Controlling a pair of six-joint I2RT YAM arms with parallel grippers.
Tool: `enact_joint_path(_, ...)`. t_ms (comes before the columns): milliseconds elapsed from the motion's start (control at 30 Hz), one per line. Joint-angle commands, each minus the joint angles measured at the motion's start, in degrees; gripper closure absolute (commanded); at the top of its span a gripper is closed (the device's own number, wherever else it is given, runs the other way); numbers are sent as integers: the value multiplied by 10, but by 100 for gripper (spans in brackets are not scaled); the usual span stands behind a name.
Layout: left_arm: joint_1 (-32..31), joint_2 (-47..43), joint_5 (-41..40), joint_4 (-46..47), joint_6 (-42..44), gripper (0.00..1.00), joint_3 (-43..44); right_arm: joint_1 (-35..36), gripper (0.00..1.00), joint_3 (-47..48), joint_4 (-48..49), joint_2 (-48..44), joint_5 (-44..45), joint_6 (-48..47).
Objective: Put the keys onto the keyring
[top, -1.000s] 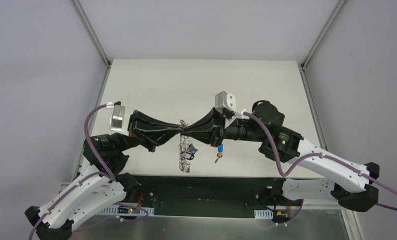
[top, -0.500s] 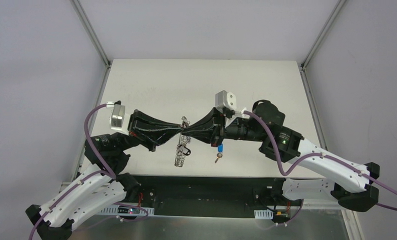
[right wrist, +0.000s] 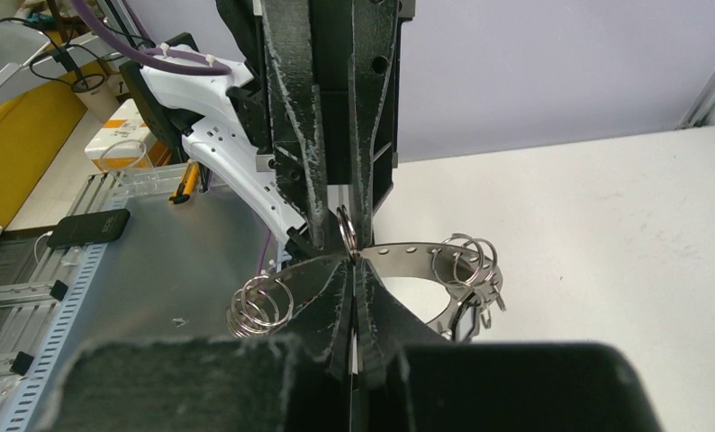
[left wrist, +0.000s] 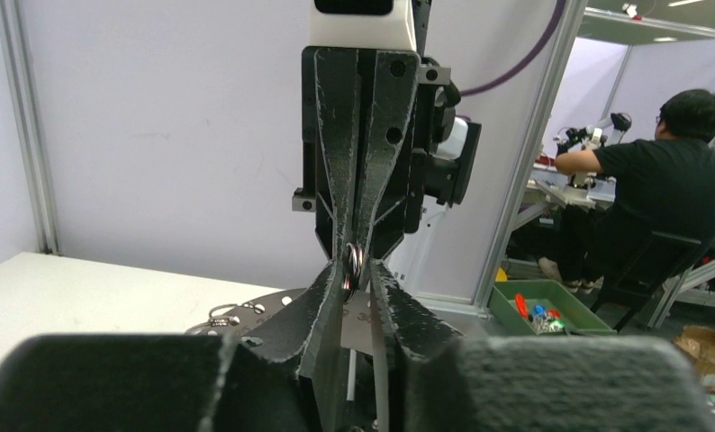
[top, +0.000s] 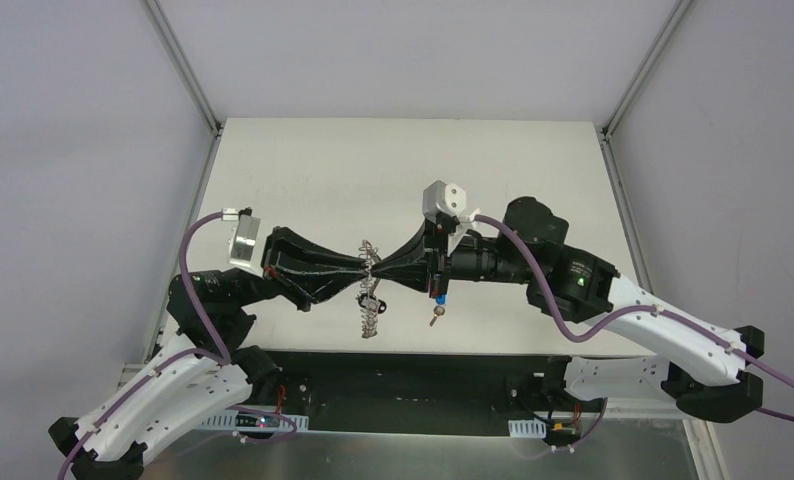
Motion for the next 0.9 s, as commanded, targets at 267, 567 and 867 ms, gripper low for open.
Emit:
enact_joint_path(267,0,2,63,-107,59,75,70,0,100,130,-143,32,-34,5)
enact_joint_path(567,0,0,44,-196,98,82,88,-4,100,115,-176,24,-1,-1)
enact_joint_path(867,1,-35,-97,-379,155,63,107,-8,81,50,-212,14,51,-10)
